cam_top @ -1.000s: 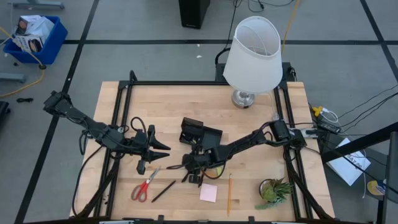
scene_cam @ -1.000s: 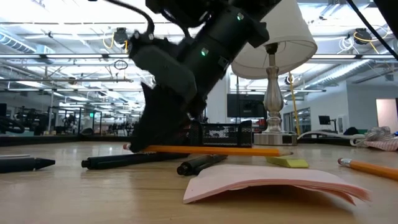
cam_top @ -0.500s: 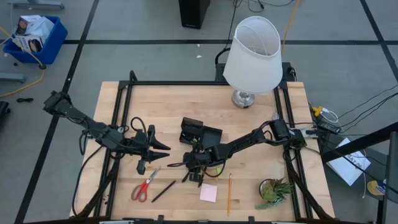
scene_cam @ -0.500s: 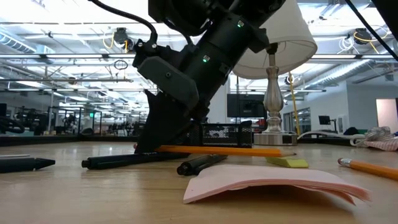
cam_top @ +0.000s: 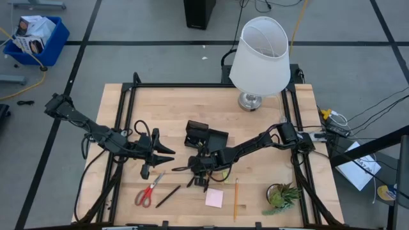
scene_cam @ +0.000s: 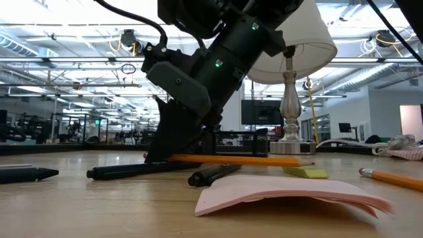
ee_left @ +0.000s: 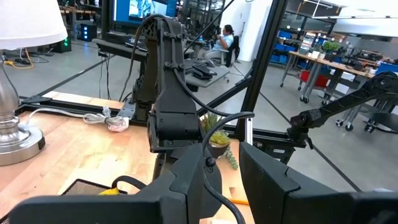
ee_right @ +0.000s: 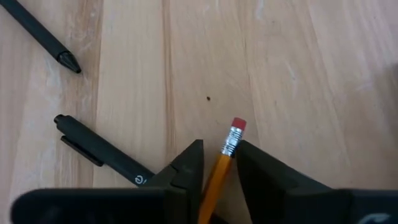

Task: Pick and place office supplies into organizer
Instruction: Put the yellow pencil into the black desk organizer

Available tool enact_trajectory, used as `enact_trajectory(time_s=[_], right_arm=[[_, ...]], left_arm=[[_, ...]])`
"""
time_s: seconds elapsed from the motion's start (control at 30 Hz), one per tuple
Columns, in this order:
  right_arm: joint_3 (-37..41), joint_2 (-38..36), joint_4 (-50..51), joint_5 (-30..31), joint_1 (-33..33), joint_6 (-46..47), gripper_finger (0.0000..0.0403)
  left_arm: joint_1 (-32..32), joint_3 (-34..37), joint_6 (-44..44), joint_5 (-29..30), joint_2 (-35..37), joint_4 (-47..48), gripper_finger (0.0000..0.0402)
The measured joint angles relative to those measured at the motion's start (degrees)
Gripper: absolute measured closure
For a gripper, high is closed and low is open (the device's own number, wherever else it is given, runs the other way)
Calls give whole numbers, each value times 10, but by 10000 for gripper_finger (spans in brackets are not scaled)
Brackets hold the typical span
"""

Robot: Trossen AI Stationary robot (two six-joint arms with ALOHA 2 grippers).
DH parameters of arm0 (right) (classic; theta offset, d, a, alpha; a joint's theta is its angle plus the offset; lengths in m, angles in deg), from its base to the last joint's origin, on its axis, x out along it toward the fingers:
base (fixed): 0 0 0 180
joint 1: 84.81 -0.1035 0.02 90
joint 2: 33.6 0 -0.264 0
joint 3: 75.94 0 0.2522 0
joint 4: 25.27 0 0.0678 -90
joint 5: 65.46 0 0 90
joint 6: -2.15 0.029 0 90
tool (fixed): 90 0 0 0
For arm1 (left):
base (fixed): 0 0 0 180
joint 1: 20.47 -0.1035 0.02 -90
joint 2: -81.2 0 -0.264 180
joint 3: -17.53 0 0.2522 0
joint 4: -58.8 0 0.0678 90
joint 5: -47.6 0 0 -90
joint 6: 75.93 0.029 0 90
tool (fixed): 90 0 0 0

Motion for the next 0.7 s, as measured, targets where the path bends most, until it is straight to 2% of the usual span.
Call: enact_trajectory(time_s=[0.3,0.57,0.7], right_arm=[[0,0,-3,0,1,-3,385],[1,0,-40,-1,1,-6,372],[1,-4,-69,0,1,-32,384]], left_arm=[[0,0,0,0,0,0,295],[0,0,-1,0,0,-1,295],[0,0,-3,0,0,-1,295]])
